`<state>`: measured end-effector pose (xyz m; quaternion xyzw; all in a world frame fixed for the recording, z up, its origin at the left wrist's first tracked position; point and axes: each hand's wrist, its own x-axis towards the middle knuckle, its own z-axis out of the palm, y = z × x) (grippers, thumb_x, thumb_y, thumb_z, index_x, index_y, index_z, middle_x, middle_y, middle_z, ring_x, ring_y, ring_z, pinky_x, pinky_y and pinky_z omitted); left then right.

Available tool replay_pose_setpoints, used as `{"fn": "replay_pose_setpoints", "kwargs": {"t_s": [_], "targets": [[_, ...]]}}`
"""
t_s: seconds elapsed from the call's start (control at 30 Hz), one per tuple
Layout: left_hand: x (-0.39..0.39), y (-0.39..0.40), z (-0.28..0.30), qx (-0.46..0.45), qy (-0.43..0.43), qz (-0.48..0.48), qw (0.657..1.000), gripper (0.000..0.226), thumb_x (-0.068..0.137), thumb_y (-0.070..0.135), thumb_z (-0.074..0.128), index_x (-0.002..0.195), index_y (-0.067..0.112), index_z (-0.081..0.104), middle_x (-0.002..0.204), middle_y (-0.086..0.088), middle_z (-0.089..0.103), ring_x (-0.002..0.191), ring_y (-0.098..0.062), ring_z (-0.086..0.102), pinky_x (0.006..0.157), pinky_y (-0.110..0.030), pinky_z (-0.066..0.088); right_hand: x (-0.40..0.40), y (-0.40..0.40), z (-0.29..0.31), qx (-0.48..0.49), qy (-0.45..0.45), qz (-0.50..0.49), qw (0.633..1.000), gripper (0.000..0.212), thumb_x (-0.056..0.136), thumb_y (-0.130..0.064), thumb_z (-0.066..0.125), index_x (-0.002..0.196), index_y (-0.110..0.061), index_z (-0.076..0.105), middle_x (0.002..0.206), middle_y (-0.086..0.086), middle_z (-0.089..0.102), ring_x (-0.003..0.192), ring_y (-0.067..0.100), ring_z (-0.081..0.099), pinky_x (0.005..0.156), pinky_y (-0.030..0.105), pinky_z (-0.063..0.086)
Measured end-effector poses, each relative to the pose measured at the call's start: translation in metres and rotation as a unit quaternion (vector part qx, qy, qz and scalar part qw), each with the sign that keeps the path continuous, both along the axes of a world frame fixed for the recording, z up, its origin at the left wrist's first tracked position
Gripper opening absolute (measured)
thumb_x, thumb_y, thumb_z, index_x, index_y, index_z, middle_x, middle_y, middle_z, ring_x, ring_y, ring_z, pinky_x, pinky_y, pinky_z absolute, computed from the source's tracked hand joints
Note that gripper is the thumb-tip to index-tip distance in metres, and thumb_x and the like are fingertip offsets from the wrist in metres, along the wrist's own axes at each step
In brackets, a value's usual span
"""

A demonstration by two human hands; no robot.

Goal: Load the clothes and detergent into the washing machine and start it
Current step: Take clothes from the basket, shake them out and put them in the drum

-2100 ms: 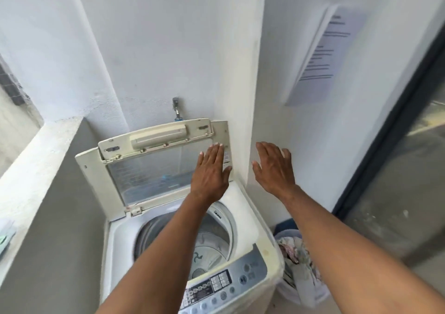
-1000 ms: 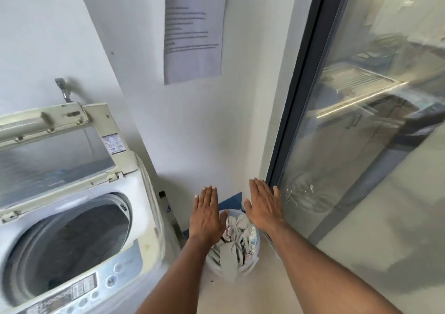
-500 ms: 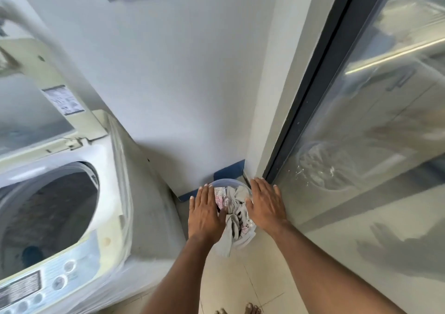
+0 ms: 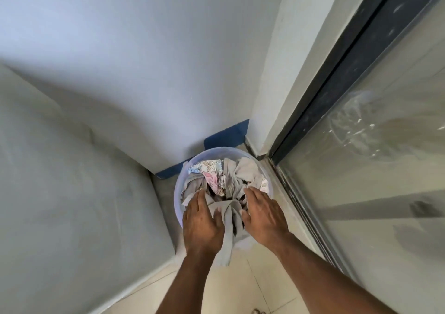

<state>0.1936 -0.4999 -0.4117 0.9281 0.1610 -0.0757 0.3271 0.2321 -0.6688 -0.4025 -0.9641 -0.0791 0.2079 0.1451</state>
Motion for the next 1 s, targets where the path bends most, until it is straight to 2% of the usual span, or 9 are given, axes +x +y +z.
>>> {"fn": "replay_pose_setpoints", "kwargs": {"t_s": [0.17,0.27,0.33,0.47,0.63,0.73,0.83,0.93,1.0], "targets": [[-0.012,-0.002,-0.062,0.022,0.044,-0.001,0.999,0.068,0.096,0.040,0.064,0.154,0.009,0.046,0.149,-0.013,0.059,0.135,-0.034,0.058,0.111,-0.046,0.050,-0.003,0.012,-0.059,0.037,0.048,0.033,0.998,0.074,0.093,-0.031,0.071,0.156,-0.023,0.034,0.160,0.000,0.041,0.147,0.023,0.040,0.117,0.040,0.041],[-0.017,-0.004,-0.079,0.020,0.077,-0.010,0.997,0.066,0.098,0.044,0.063,0.154,0.012,0.046,0.140,-0.012,0.066,0.122,-0.036,0.065,0.102,-0.046,0.053,-0.006,0.019,-0.083,0.073,0.074,0.079,0.991,0.078,0.087,-0.023,0.076,0.156,-0.028,0.040,0.160,-0.002,0.039,0.145,0.021,0.044,0.114,0.039,0.046],[-0.018,-0.004,-0.082,0.039,0.091,-0.014,0.995,0.056,0.098,0.044,0.062,0.146,0.017,0.054,0.129,-0.007,0.072,0.111,-0.035,0.069,0.096,-0.044,0.052,-0.006,0.023,-0.087,0.073,0.062,0.084,0.992,0.066,0.087,-0.019,0.075,0.148,-0.031,0.052,0.151,-0.003,0.045,0.134,0.022,0.054,0.105,0.039,0.053],[-0.017,-0.004,-0.071,0.019,0.061,0.029,0.998,0.016,0.094,0.033,0.068,0.106,0.023,0.069,0.096,0.003,0.076,0.089,-0.029,0.071,0.083,-0.039,0.052,-0.003,0.030,-0.079,0.067,0.019,0.066,0.995,0.031,0.095,-0.019,0.069,0.125,-0.026,0.072,0.124,-0.005,0.057,0.112,0.020,0.065,0.091,0.036,0.058],[-0.012,-0.003,-0.026,-0.017,0.038,0.069,0.997,0.008,0.095,0.030,0.066,0.088,0.026,0.066,0.078,0.006,0.071,0.077,-0.020,0.069,0.070,-0.038,0.056,-0.001,0.033,-0.031,0.095,-0.030,0.028,0.995,0.019,0.098,-0.020,0.068,0.116,-0.025,0.068,0.115,-0.007,0.068,0.103,0.015,0.067,0.084,0.029,0.051],[-0.008,-0.005,0.021,-0.083,0.018,0.110,0.990,0.002,0.095,0.027,0.069,0.096,0.029,0.069,0.083,0.012,0.073,0.080,-0.009,0.068,0.070,-0.032,0.055,-0.004,0.034,0.015,0.146,-0.038,-0.021,0.988,0.015,0.098,-0.018,0.065,0.108,-0.027,0.058,0.103,-0.010,0.069,0.093,0.012,0.065,0.078,0.030,0.052],[-0.005,-0.006,0.078,-0.168,0.000,0.157,0.973,0.010,0.092,0.025,0.077,0.088,0.032,0.070,0.078,0.020,0.073,0.076,0.001,0.068,0.072,-0.030,0.057,-0.007,0.035,0.063,0.217,-0.022,-0.095,0.971,0.017,0.097,-0.013,0.063,0.103,-0.028,0.057,0.090,-0.012,0.068,0.084,0.010,0.065,0.071,0.030,0.053],[-0.004,-0.004,0.141,-0.218,-0.007,0.162,0.962,0.017,0.090,0.021,0.081,0.083,0.034,0.072,0.081,0.027,0.074,0.076,0.003,0.070,0.075,-0.027,0.059,-0.010,0.035,0.120,0.271,-0.011,-0.160,0.949,0.022,0.097,-0.008,0.063,0.102,-0.028,0.060,0.087,-0.012,0.071,0.083,0.002,0.068,0.068,0.014,0.049],[-0.003,-0.005,0.180,-0.230,-0.014,0.155,0.961,0.018,0.089,0.018,0.081,0.083,0.033,0.073,0.080,0.026,0.075,0.078,0.003,0.071,0.074,-0.020,0.057,-0.014,0.035,0.152,0.288,-0.010,-0.185,0.940,0.022,0.097,-0.006,0.064,0.100,-0.027,0.062,0.085,-0.013,0.071,0.081,-0.001,0.067,0.065,0.010,0.046]]}}
